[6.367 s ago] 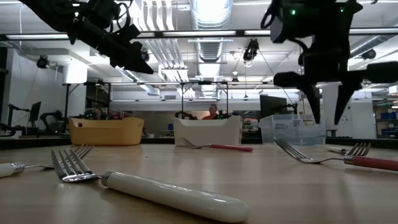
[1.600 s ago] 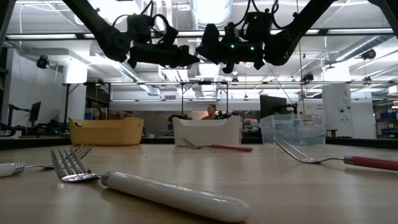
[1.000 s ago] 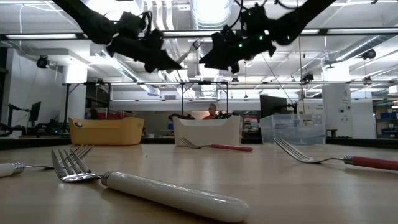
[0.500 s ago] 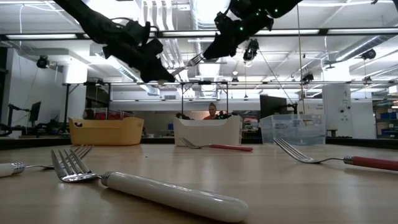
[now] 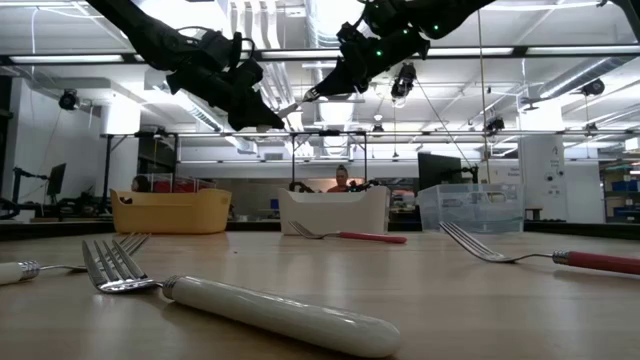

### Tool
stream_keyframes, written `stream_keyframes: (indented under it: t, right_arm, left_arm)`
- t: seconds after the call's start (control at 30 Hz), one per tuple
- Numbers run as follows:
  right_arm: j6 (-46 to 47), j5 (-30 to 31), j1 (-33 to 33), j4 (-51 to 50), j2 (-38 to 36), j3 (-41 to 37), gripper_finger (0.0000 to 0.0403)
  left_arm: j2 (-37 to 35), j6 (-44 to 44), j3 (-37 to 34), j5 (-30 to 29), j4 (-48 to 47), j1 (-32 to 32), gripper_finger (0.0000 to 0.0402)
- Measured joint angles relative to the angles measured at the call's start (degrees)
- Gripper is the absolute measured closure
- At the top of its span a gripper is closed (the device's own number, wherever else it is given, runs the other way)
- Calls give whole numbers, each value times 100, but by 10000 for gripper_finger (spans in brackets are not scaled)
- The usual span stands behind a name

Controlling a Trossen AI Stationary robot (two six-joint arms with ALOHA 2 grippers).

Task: Sort silverware by color (type)
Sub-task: Put the white fork into the white bin

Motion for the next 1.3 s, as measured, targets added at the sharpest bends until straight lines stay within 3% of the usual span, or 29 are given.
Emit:
stream_keyframes:
  t: [0.37,0.53,0.73,1.0,1.3]
  right_arm:
    - [-14,-162,0,212,2,0,385]
    - [543,-93,-41,224,0,0,393]
    - [1350,-147,-243,86,-2,0,394]
    - [2044,-175,-607,-1054,-4,0,395]
    - [3090,-119,-686,-1823,125,-7,395]
  left_arm:
    - [4,-1,0,-4,133,-2,389]
    - [9,-127,0,-1,252,-2,376]
    - [9,-105,0,-20,340,11,326]
    - [9,175,1,-523,359,165,269]
    - [9,331,2,-531,690,660,256]
